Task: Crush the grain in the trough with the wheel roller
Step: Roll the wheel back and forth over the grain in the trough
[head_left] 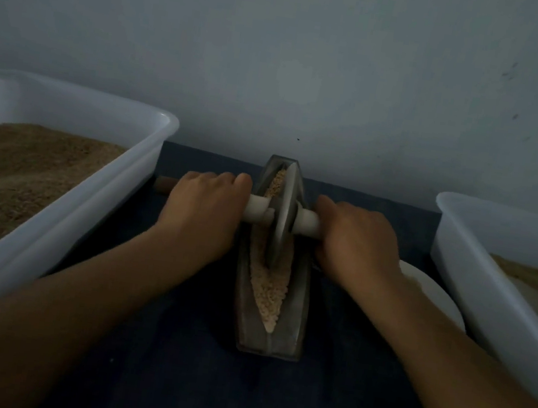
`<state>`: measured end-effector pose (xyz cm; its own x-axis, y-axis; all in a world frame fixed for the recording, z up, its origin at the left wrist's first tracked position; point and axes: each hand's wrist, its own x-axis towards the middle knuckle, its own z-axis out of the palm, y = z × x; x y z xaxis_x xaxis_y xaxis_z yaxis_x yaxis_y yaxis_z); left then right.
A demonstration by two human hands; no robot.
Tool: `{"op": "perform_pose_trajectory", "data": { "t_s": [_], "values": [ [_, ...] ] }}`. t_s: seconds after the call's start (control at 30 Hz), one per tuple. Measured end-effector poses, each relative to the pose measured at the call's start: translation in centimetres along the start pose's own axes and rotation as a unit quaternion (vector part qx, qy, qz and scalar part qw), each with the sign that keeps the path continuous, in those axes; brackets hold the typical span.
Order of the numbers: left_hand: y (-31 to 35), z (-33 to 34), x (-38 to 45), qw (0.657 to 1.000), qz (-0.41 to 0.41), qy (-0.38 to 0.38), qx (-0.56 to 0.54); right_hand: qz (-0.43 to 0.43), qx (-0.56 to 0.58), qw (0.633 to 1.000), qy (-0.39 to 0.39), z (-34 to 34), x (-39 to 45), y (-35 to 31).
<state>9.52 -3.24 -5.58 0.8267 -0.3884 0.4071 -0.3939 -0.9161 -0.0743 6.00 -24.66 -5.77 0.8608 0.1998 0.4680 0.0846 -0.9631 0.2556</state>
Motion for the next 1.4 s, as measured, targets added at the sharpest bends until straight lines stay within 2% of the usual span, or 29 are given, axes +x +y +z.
{"op": "perform_pose_trajectory", "data": {
  "t_s": [0.23,0.4,0.63,0.87,1.0,1.23,1.4],
  "values": [
    [-1.1,1.8,4.6,0.999,-0.037,-0.016,-0.034,0.028,0.044,0.998,-0.025,1.7,5.0,1.1],
    [-0.9,2.0,5.2,0.999,-0.039,-0.005,0.002,0.055,0.045,0.997,-0.042,1.8,5.1,1.0],
    [-0.3,0.6,1.4,1.000,-0.017,-0.021,0.006,0.027,0.006,1.000,-0.004,-0.2,1.1,-0.4],
    [0.9,-2.3,-3.6,0.999,0.017,0.033,-0.006,0.015,0.021,1.000,0.014,-4.3,-4.4,-1.6],
    [1.3,-3.2,-5.3,0.998,0.002,0.063,-0.001,0.014,0.016,0.999,0.031,-5.1,-5.3,-1.9],
    [1.1,-2.0,-3.2,1.000,-0.005,0.024,0.015,0.002,0.023,0.999,0.034,-2.9,-3.4,-1.4],
    [0.4,-0.1,0.2,1.000,0.003,0.008,0.025,0.014,-0.019,1.000,-0.005,-0.1,-0.1,-0.1]
  ]
}}
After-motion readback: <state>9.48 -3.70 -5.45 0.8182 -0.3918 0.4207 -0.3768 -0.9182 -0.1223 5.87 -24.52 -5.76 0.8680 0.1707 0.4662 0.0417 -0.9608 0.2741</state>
